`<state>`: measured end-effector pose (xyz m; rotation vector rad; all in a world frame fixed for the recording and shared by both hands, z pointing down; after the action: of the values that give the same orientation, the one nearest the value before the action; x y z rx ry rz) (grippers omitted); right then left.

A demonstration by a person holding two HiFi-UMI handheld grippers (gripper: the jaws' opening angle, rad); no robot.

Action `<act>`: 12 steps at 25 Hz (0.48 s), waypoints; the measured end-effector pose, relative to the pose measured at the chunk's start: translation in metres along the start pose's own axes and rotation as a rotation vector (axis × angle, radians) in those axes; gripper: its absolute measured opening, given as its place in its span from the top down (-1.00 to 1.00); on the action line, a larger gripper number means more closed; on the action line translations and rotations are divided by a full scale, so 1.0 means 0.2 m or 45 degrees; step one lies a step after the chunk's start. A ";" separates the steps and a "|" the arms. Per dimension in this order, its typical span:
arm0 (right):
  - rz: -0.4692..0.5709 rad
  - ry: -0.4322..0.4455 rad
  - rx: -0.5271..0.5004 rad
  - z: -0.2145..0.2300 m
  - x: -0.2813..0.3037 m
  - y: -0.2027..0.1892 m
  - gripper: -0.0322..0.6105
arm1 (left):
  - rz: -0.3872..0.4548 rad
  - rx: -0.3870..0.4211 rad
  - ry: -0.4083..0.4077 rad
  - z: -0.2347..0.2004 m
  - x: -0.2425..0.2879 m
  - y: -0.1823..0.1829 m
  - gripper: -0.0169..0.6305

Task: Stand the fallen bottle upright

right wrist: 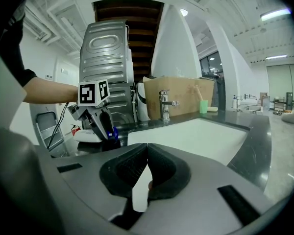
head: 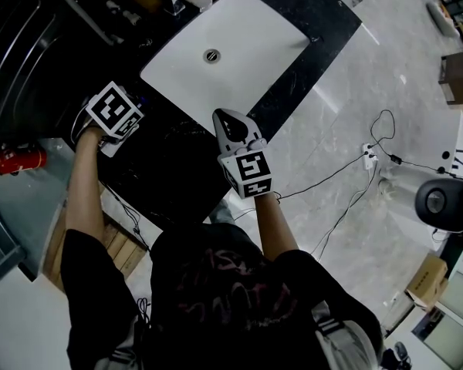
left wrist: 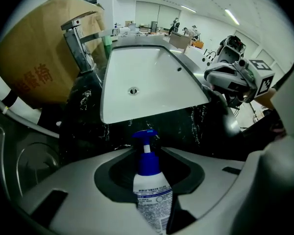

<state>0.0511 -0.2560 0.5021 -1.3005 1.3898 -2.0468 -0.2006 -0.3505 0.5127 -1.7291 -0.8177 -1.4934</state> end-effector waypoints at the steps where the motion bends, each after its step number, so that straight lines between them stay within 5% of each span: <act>1: 0.002 0.001 0.004 0.00 0.00 0.00 0.86 | 0.010 0.001 0.006 0.00 0.00 0.00 0.49; 12: 0.011 0.027 -0.019 -0.05 -0.04 0.01 0.86 | 0.190 -0.017 0.084 0.08 -0.11 -0.07 0.53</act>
<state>0.0459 -0.2458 0.4962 -1.2805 1.4197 -2.0539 -0.2069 -0.3295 0.4903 -1.7018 -0.6320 -1.4503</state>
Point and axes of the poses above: the fingertips, and each gripper's own axes: x forward along the fingers, z to its right, y out of its top, the point moved 10 cm from there along -x, backward along the fingers, and after that the axes turned 6 degrees about -z, right-handed, at the moved point
